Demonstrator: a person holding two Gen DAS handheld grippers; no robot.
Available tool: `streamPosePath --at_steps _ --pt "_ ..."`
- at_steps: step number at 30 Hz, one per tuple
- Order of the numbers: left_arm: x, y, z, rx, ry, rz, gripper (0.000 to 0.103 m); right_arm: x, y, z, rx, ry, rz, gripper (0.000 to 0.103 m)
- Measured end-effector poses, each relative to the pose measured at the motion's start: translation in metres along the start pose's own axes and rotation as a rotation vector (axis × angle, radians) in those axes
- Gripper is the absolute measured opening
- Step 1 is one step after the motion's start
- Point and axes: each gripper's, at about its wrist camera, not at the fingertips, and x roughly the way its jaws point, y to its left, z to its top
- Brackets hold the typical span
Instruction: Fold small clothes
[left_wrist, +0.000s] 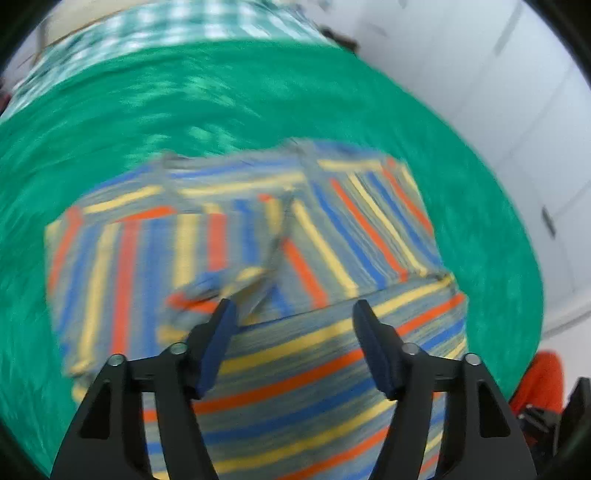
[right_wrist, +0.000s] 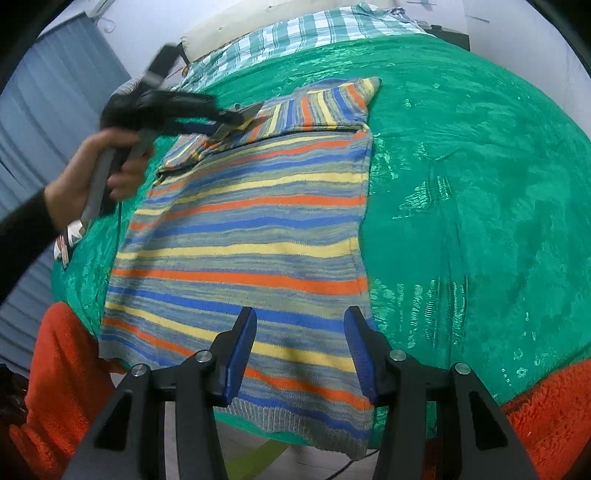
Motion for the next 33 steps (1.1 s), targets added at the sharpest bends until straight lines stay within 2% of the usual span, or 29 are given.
streamPosePath --at_steps 1,2,4,6,7,8,11,12,13,14,17,20,21,23,27,29,33 --pt "-0.008 0.006 -0.001 -0.034 -0.035 0.019 0.082 0.001 -0.002 0.001 0.012 0.004 0.006 0.049" --pt "-0.025 0.028 -0.004 -0.091 -0.092 0.06 0.085 0.003 -0.004 0.002 0.021 0.01 0.014 0.05" --pt "-0.046 0.073 -0.01 -0.211 -0.165 0.158 0.085 0.007 -0.004 0.006 0.036 0.031 0.036 0.05" --pt "-0.046 0.107 -0.014 -0.305 -0.171 0.205 0.083 0.007 0.003 0.014 0.036 0.051 0.072 0.05" --pt "-0.042 0.115 -0.017 -0.317 -0.163 0.215 0.082 0.005 0.01 0.022 0.035 0.054 0.099 0.05" --pt "-0.031 0.121 -0.022 -0.306 -0.135 0.237 0.08 0.002 0.017 0.032 0.03 0.054 0.12 0.05" --pt "0.01 0.116 -0.043 -0.181 0.003 0.297 0.074 -0.011 0.042 0.076 0.004 0.026 0.194 0.05" --pt "0.016 0.111 -0.053 -0.127 0.005 0.323 0.075 -0.013 0.048 0.096 0.002 0.015 0.218 0.05" --pt "0.013 0.105 -0.06 -0.092 -0.041 0.341 0.076 -0.013 0.051 0.119 0.01 0.0 0.246 0.051" --pt "0.01 0.105 -0.065 -0.091 -0.067 0.34 0.078 -0.009 0.052 0.139 0.029 -0.014 0.272 0.055" --pt "0.005 0.114 -0.071 -0.139 -0.093 0.312 0.081 0.028 0.04 0.205 0.115 -0.047 0.314 0.057" --pt "0.007 0.11 -0.071 -0.141 -0.105 0.309 0.083 0.104 0.023 0.252 0.216 0.036 0.354 0.054" --pt "0.011 0.108 -0.07 -0.14 -0.108 0.309 0.083 0.13 0.018 0.26 0.253 0.075 0.366 0.047" --pt "0.014 0.108 -0.073 -0.141 -0.117 0.301 0.084 0.169 0.011 0.27 0.305 0.121 0.367 0.038" --pt "0.02 0.109 -0.075 -0.148 -0.135 0.284 0.084 0.218 0.008 0.277 0.344 0.178 0.346 0.035" --pt "0.019 0.108 -0.077 -0.149 -0.144 0.28 0.085 0.229 0.008 0.275 0.335 0.187 0.276 0.027" --pt "0.022 0.107 -0.077 -0.141 -0.153 0.281 0.088 0.242 0.006 0.274 0.397 0.179 0.337 0.026"
